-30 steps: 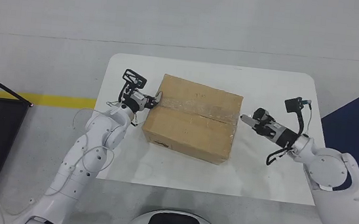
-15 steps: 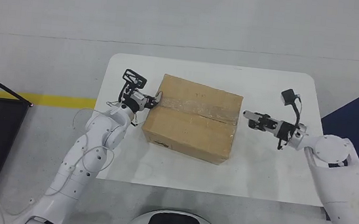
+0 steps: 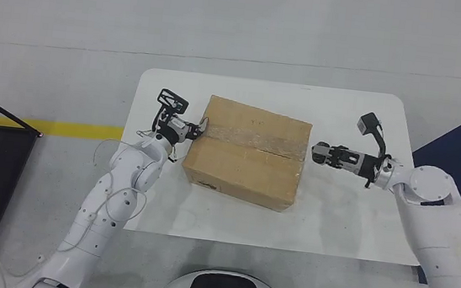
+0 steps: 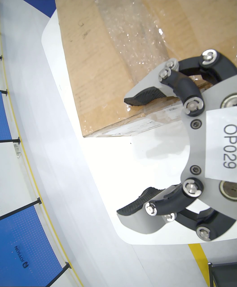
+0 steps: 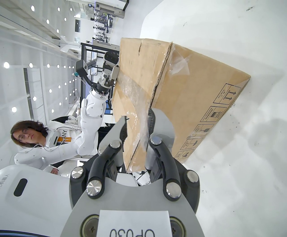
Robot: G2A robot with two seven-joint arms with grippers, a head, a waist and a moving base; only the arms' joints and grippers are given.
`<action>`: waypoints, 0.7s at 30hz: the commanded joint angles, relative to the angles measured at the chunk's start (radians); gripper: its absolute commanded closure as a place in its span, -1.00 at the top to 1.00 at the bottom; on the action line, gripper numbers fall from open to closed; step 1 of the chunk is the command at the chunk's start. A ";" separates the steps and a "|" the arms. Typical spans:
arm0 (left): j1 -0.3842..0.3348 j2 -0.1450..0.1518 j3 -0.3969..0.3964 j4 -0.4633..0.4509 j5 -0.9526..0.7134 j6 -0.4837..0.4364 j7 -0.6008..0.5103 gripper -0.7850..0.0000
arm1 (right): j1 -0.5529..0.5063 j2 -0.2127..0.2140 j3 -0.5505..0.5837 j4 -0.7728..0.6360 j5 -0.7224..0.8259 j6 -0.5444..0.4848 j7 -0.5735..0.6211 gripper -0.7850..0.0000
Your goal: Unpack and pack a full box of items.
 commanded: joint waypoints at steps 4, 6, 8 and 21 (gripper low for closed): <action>0.000 0.000 0.000 0.000 0.000 0.000 0.000 1.00 | -0.035 0.007 0.030 -0.028 0.003 0.004 -0.004 -1.00; 0.000 0.000 0.000 0.000 0.000 0.000 0.000 1.00 | -0.057 0.010 0.043 -0.048 0.005 0.002 -0.001 -1.00; 0.000 0.000 0.000 0.000 0.000 0.000 0.000 1.00 | -0.082 0.013 0.057 -0.069 0.009 0.002 0.002 -1.00; 0.000 0.000 0.000 0.000 0.000 0.000 0.000 1.00 | -0.160 0.023 0.082 -0.121 -0.044 0.021 -0.027 -1.00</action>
